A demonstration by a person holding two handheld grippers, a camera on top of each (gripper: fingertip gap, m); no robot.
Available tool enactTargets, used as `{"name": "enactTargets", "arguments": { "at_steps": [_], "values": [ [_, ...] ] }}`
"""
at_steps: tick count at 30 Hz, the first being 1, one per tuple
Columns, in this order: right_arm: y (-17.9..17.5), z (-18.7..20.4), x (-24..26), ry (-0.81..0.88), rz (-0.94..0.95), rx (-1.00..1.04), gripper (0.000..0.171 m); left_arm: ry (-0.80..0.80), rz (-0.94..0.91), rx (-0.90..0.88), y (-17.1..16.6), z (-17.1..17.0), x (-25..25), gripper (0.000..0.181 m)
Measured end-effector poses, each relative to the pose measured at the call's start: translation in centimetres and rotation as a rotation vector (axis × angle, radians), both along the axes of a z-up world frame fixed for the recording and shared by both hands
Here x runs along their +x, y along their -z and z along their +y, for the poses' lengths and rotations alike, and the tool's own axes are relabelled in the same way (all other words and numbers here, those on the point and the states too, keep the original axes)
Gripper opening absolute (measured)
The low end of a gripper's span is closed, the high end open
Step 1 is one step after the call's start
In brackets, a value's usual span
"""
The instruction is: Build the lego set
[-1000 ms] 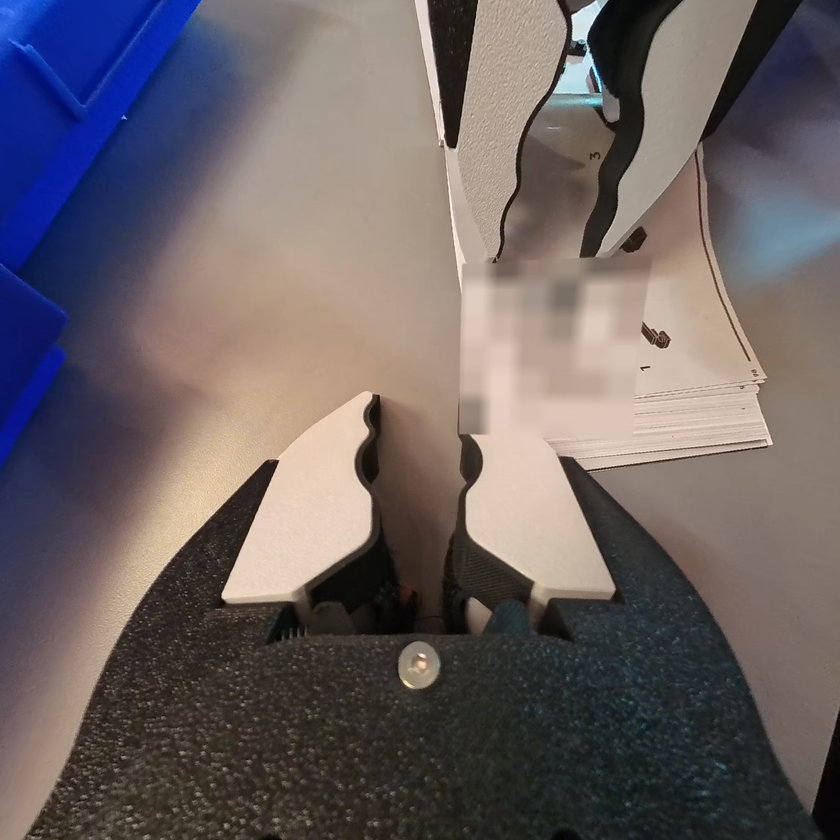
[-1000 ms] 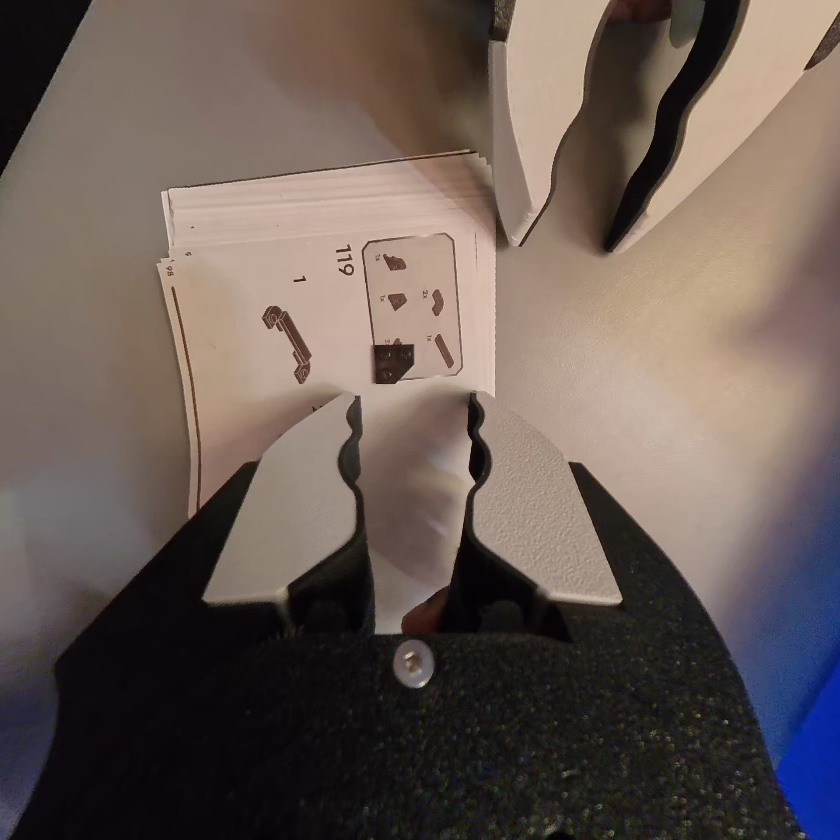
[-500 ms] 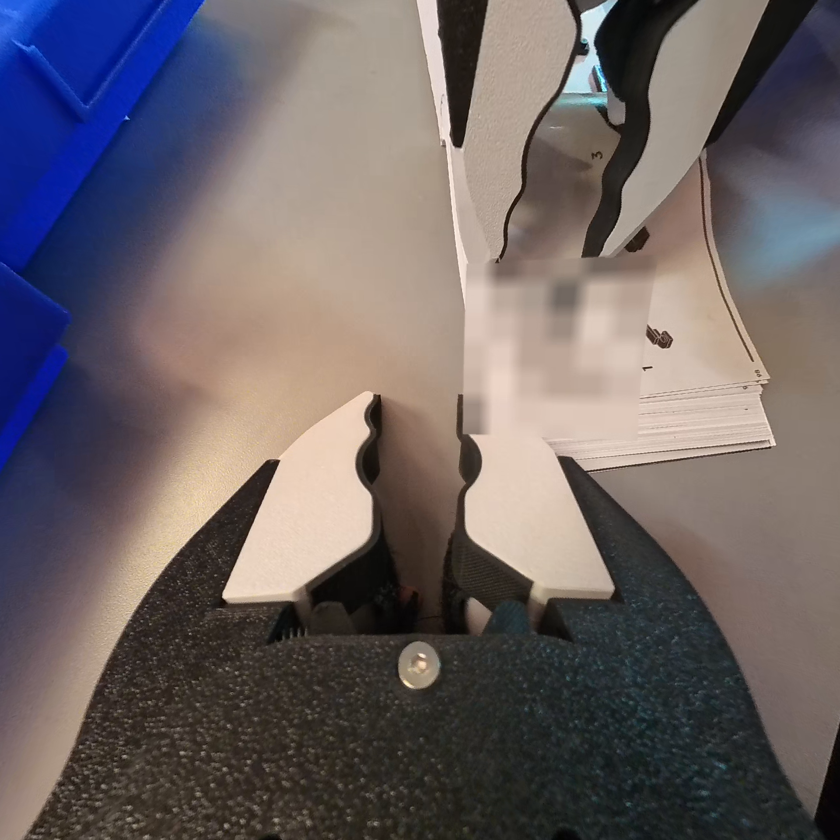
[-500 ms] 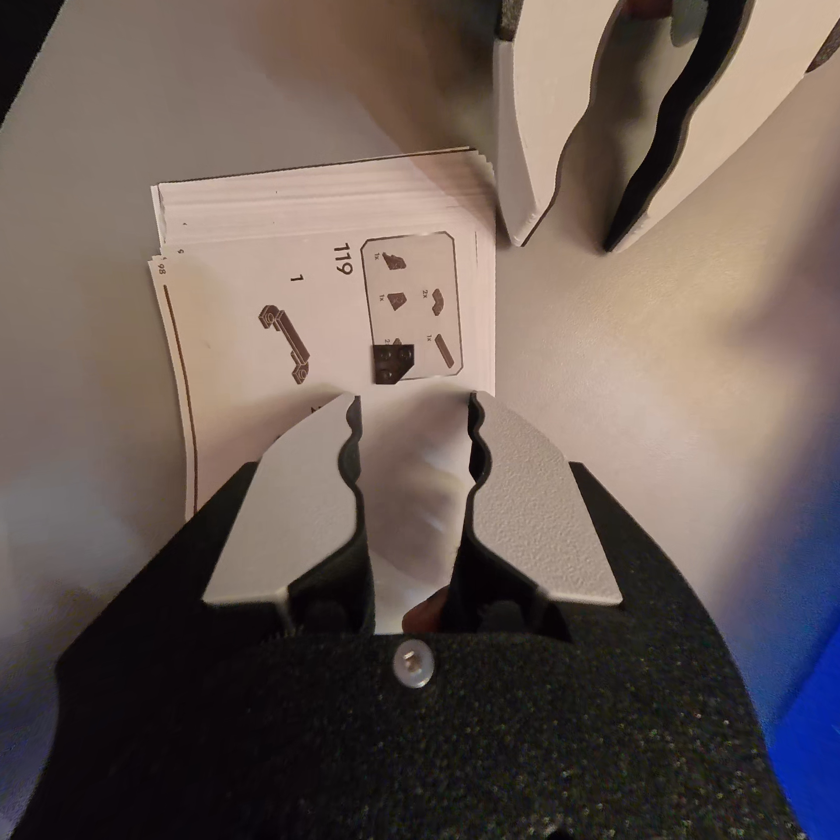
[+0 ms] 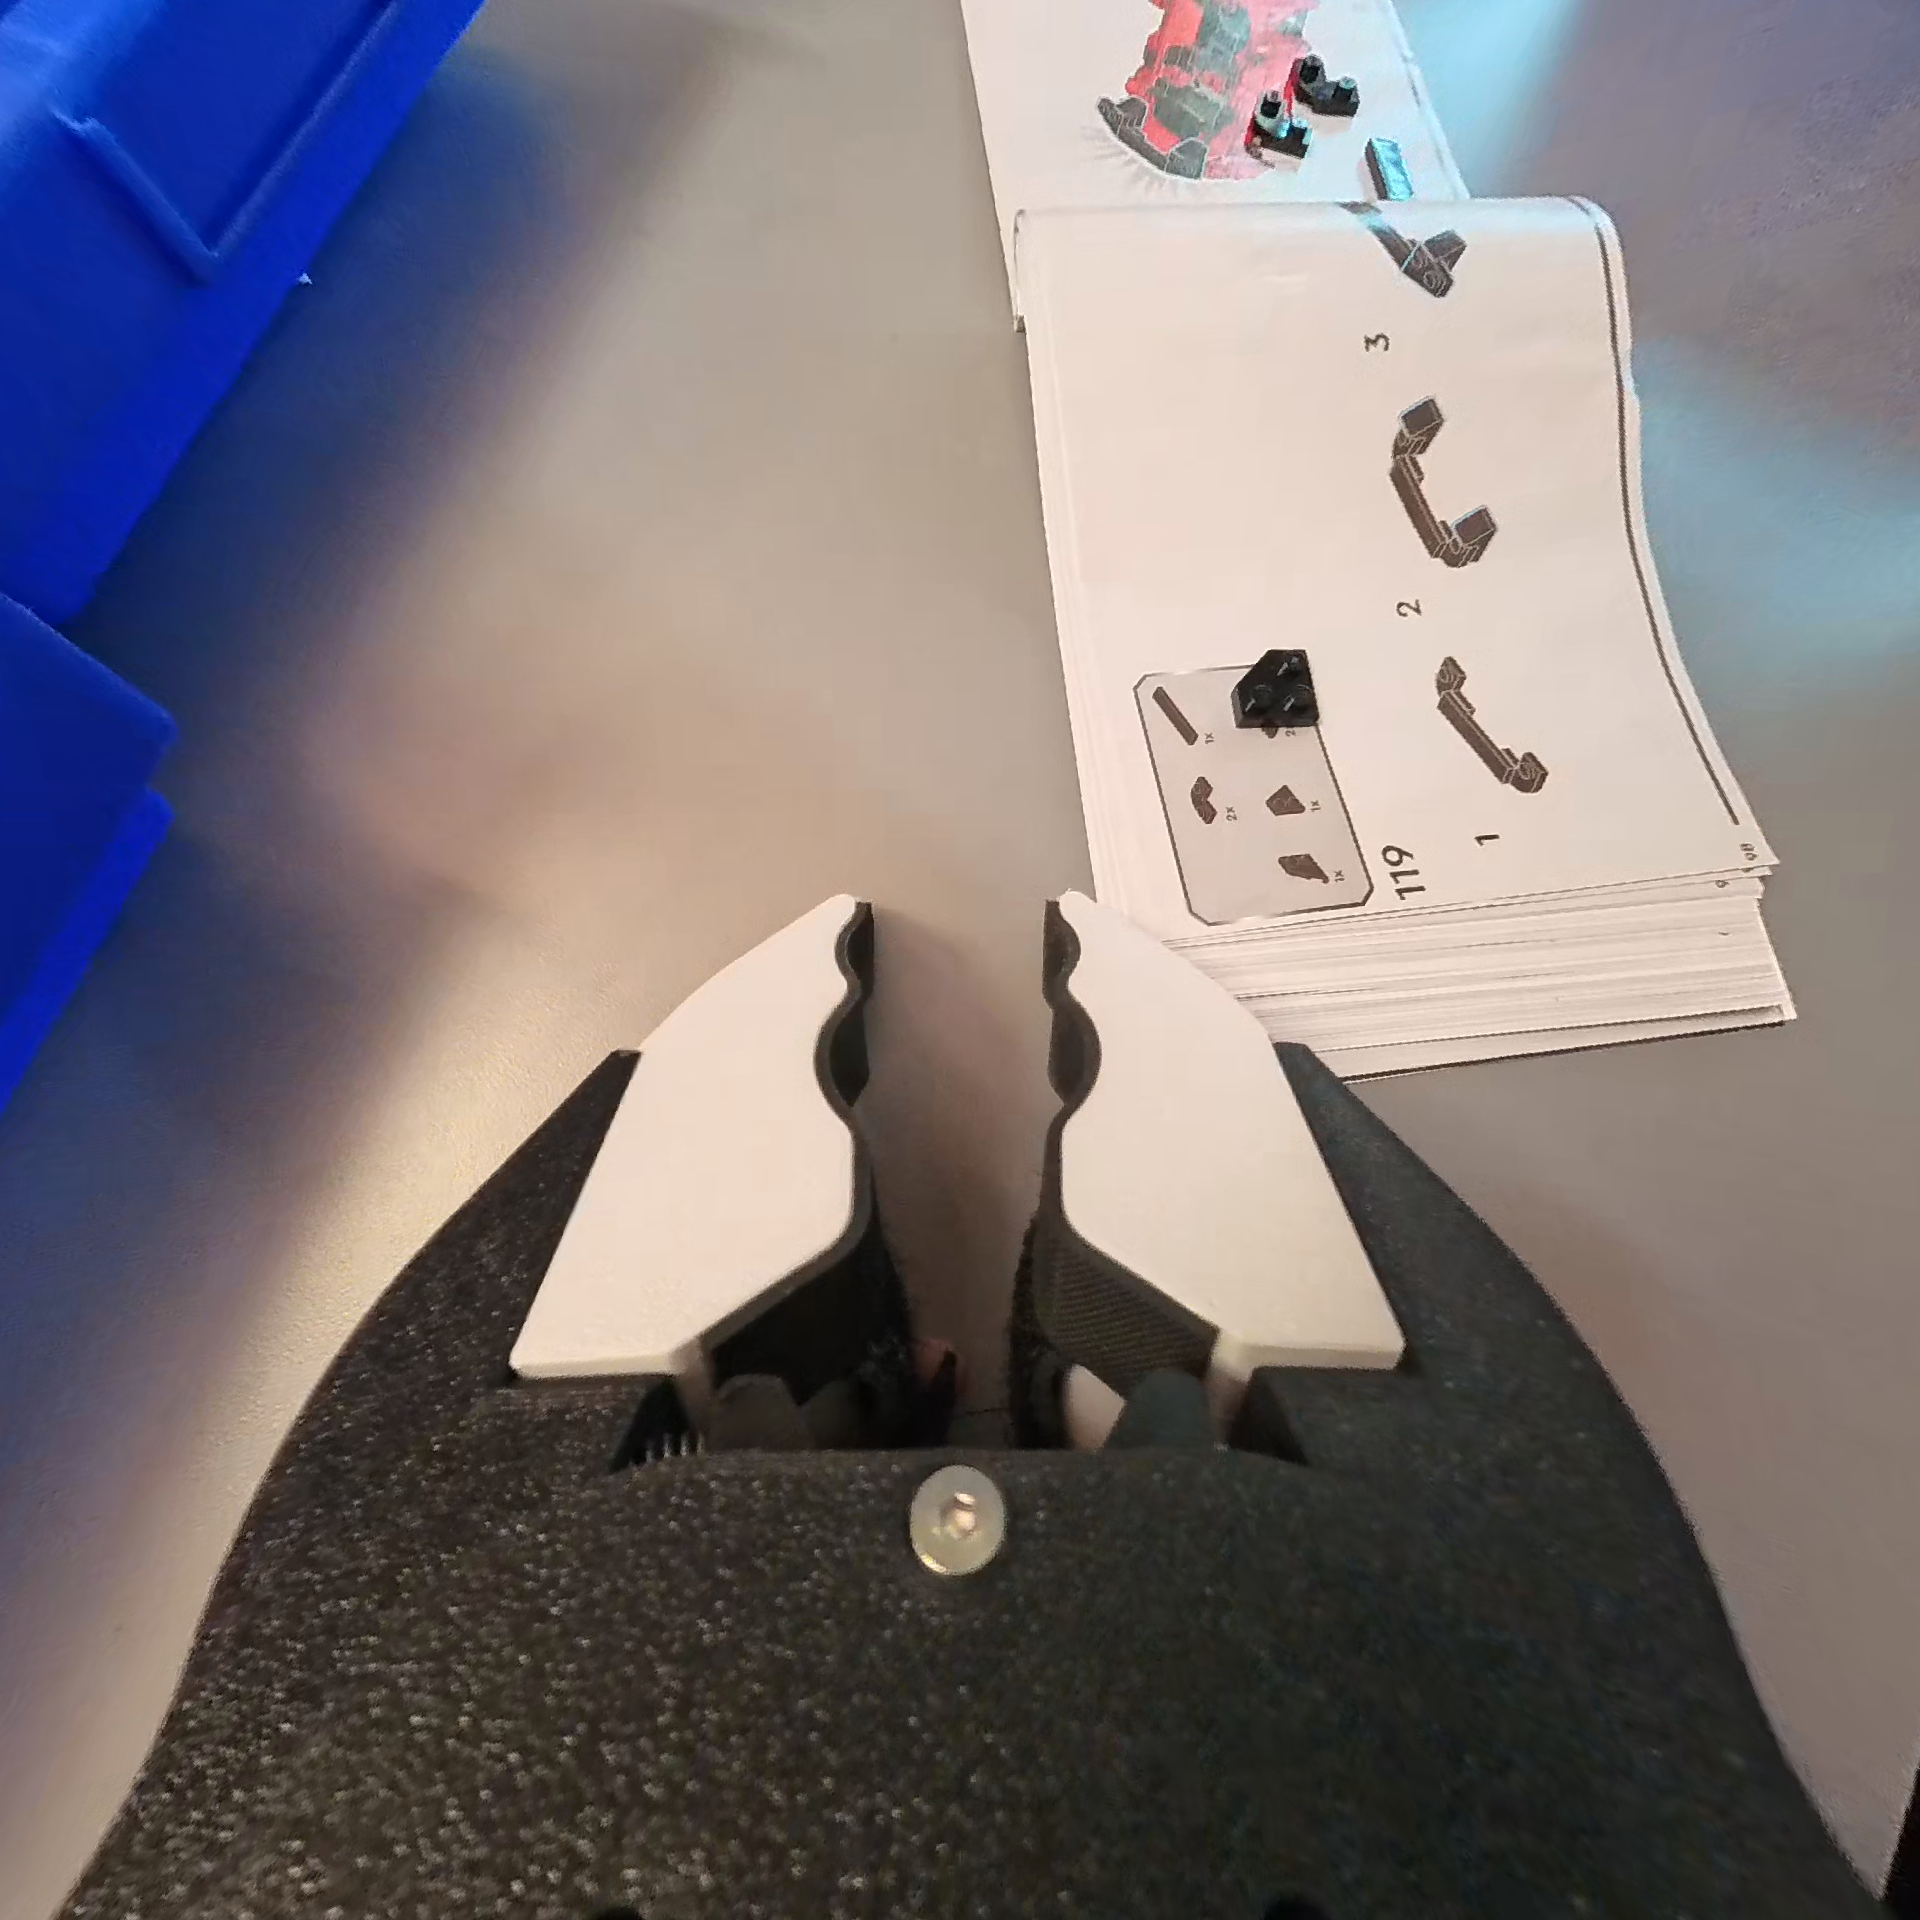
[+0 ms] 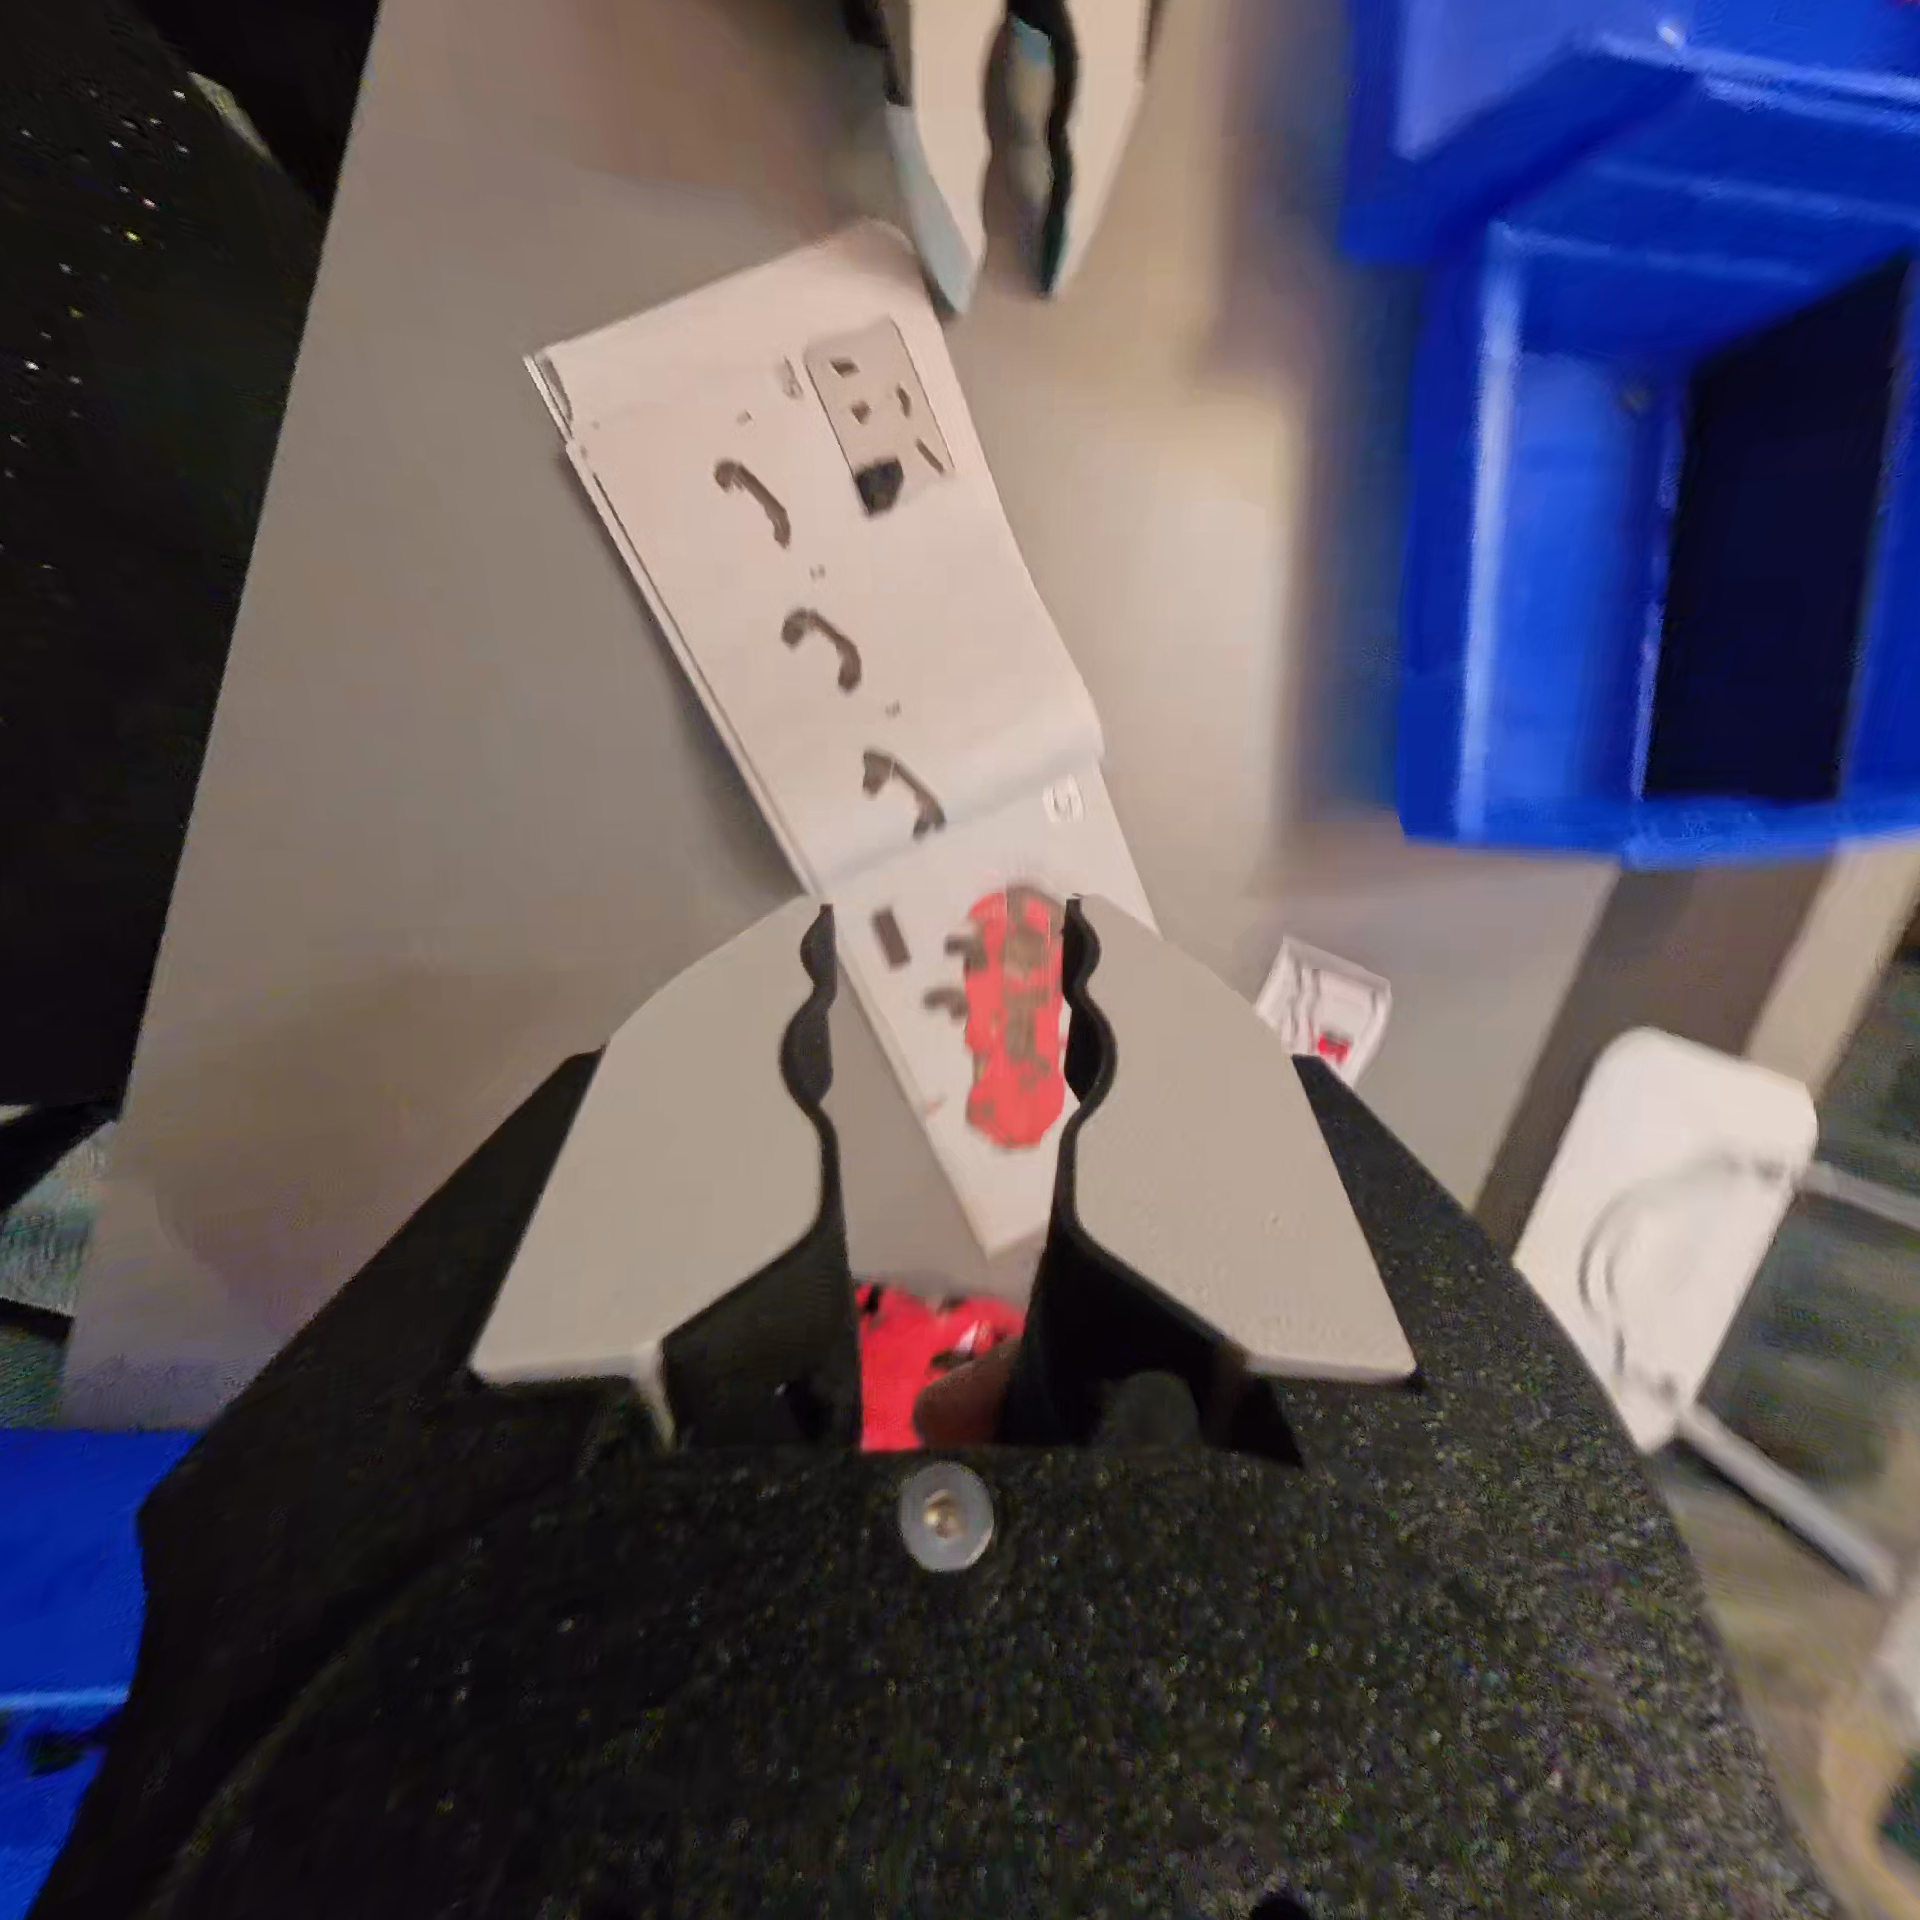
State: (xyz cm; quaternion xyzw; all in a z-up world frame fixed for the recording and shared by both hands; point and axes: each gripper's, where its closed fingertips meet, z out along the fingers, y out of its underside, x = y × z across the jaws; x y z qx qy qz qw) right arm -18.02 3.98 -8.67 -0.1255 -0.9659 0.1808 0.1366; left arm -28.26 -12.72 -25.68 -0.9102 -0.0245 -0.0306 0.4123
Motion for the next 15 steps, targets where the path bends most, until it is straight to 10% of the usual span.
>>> {"name": "enactTargets", "arguments": {
  "at_steps": [6, 15],
  "values": [
    [0.4, 1.8, 6.2, 0.047, 0.037, -0.034, 0.038, 0.000, -0.029, 0.171, -3.8, 1.0, 2.5, 0.032],
    [10.1, -10.0, -0.6, -0.127, -0.125, -0.122, 0.035, -0.042, -0.025, 0.115, -2.9, 1.2, 6.7, 0.026]
  ]
}}
